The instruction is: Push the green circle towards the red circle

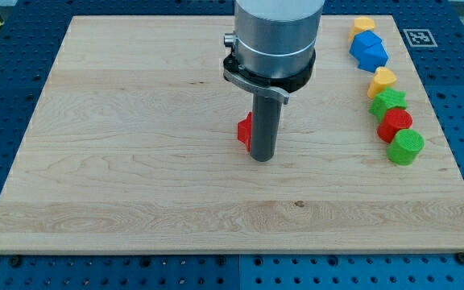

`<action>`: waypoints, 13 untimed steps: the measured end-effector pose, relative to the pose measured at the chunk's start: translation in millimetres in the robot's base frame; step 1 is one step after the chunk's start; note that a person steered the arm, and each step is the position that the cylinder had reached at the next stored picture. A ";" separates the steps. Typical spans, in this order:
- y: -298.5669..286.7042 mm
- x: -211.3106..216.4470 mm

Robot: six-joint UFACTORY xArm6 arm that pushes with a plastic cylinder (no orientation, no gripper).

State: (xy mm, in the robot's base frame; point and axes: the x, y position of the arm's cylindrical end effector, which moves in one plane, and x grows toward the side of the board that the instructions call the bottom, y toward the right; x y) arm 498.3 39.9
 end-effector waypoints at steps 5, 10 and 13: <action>261.1 18.7; 242.4 -10.4; 203.0 -6.2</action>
State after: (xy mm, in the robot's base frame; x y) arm 492.1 243.0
